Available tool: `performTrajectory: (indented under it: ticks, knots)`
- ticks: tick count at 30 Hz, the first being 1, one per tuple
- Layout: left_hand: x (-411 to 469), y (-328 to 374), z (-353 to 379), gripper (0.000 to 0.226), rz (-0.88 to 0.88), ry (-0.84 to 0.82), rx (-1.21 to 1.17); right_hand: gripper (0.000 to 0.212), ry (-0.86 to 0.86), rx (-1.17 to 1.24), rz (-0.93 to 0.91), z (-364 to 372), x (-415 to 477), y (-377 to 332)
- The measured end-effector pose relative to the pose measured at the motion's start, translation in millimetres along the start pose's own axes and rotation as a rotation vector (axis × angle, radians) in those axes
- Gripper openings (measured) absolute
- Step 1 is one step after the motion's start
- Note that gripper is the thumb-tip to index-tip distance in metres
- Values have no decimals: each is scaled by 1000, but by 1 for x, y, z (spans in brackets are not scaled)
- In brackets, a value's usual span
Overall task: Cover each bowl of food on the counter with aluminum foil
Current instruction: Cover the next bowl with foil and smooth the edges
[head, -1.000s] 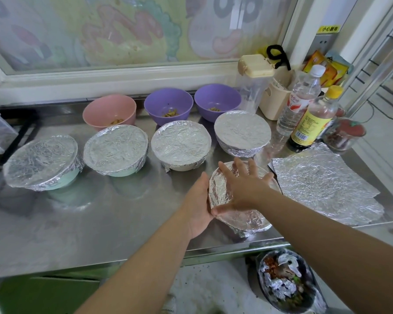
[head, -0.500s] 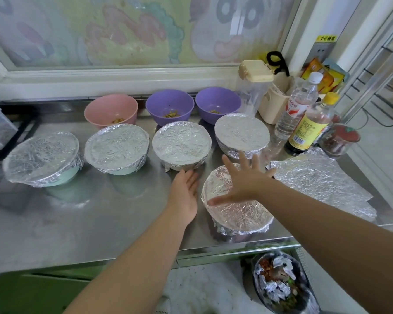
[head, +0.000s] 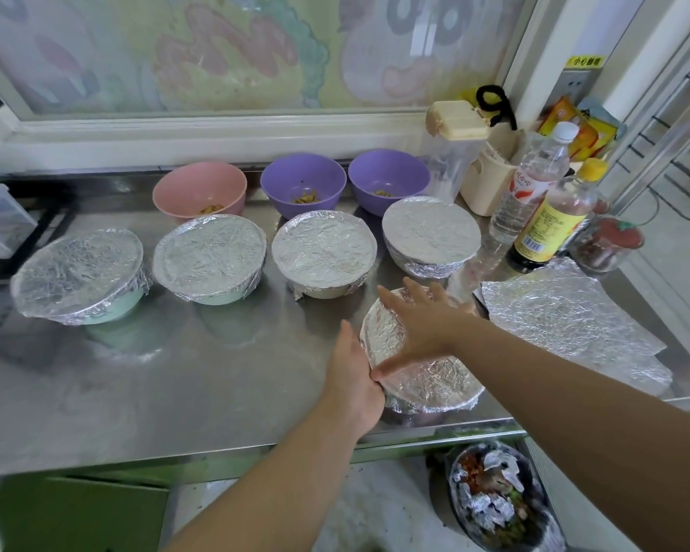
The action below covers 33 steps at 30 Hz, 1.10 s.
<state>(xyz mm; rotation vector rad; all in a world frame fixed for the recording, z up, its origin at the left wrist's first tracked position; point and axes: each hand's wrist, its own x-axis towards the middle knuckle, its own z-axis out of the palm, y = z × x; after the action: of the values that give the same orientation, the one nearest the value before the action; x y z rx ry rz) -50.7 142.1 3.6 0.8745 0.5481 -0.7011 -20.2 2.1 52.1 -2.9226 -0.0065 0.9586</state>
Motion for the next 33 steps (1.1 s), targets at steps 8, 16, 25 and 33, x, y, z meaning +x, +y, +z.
performTrajectory:
  ticks: [8,16,25,33]
  knots:
    - [18,25,11,61,136,-32,-217,150,15,238,254,4,1,1]
    - [18,21,-18,27,167,98,139,144,31,143,46,-1,-1,12]
    - [-6,-17,-33,38,81,67,464,151,-38,66,3,6,7,17]
    - [-20,-18,-41,49,73,17,288,152,-37,78,7,8,10,17]
